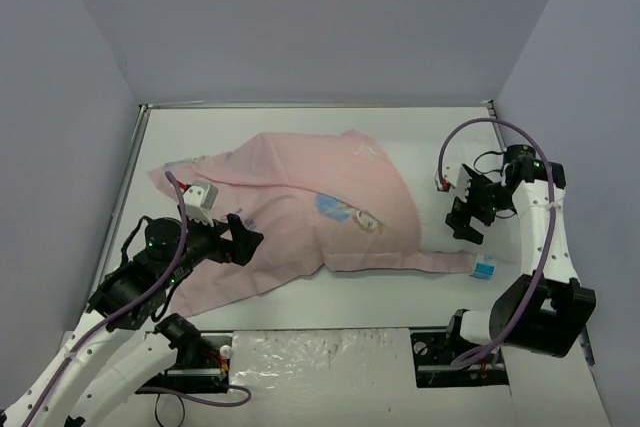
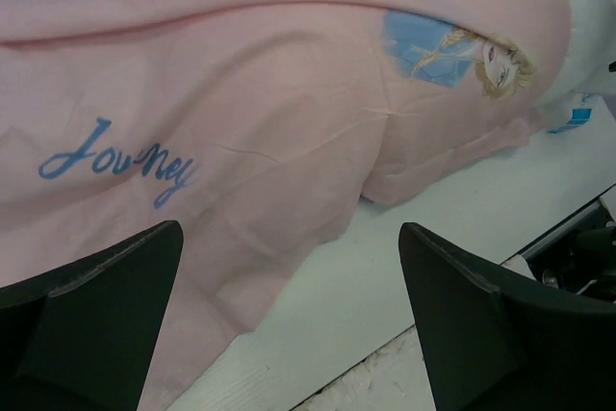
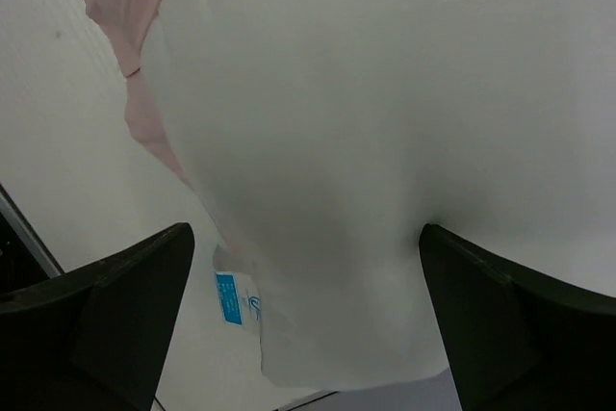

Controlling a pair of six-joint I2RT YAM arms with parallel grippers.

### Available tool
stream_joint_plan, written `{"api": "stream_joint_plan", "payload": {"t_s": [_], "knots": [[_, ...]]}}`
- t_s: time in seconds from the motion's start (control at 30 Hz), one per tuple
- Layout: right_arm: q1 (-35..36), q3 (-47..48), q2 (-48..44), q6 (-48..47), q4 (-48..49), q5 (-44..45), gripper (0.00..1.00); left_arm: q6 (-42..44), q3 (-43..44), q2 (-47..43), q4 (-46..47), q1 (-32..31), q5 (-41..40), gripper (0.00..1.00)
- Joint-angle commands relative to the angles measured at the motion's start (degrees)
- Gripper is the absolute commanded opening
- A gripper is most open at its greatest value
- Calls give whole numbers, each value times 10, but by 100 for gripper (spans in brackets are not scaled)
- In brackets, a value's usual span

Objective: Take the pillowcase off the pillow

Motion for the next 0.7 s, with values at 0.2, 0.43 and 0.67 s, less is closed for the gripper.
{"api": "stream_joint_plan", "payload": {"t_s": [0.2,0.43,0.67], "knots": [[30,-90,-65,160,180,104,100,-8,-16,110,1,-162,-205,94],[60,-69,28,327,293,131,87,38,-16,226,23,-231,-263,94],[88,62,135,460,290,96,56,20,-27,272,37,-248,-319,94]]}}
